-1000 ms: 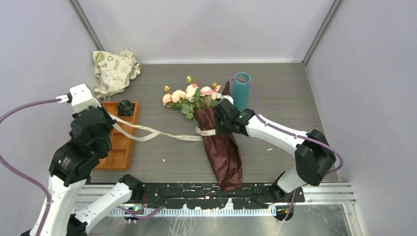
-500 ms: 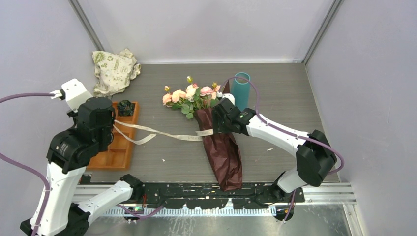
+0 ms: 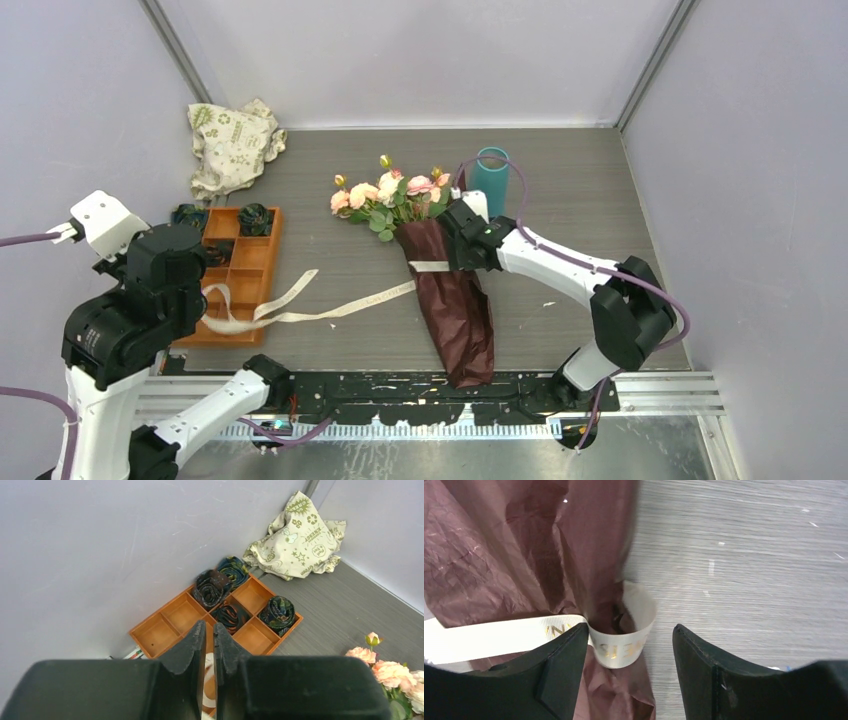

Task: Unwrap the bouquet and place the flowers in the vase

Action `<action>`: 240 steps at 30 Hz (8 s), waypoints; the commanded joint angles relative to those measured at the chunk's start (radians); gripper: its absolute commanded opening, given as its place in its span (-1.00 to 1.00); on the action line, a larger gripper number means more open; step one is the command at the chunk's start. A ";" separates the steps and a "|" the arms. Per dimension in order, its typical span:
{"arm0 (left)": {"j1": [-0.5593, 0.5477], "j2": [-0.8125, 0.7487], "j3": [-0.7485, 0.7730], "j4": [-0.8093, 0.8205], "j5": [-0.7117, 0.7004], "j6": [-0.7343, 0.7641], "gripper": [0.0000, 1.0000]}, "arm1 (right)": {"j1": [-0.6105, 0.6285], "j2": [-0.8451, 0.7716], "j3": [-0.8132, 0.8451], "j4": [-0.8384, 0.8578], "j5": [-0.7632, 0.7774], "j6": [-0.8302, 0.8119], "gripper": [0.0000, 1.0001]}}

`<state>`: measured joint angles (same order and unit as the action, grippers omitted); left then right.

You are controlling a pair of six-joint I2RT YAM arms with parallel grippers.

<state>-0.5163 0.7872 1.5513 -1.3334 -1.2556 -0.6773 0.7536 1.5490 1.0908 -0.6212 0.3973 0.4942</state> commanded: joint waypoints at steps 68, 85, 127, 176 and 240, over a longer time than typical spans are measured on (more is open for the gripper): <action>0.002 -0.079 -0.366 0.450 0.583 0.103 -0.47 | 0.326 0.317 0.276 0.156 -0.501 0.036 0.28; 0.003 0.012 -0.515 0.591 0.723 0.066 -0.58 | 0.332 -0.112 0.136 -0.108 -0.076 0.014 0.50; -0.001 0.373 -0.906 1.165 1.251 -0.120 -0.96 | 0.190 -0.193 0.045 -0.588 0.426 0.431 -0.99; -0.011 0.485 -0.894 1.230 1.310 -0.121 -0.97 | -0.557 -0.557 0.184 -0.483 0.117 0.163 0.05; 0.196 0.512 -0.892 1.060 1.214 -0.089 -1.00 | 0.011 0.692 0.476 -0.120 -0.273 0.101 -0.89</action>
<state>-0.3344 1.3613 0.6540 -0.2459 -0.0490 -0.7956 0.7582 2.0769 1.5112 -0.7044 0.1177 0.6300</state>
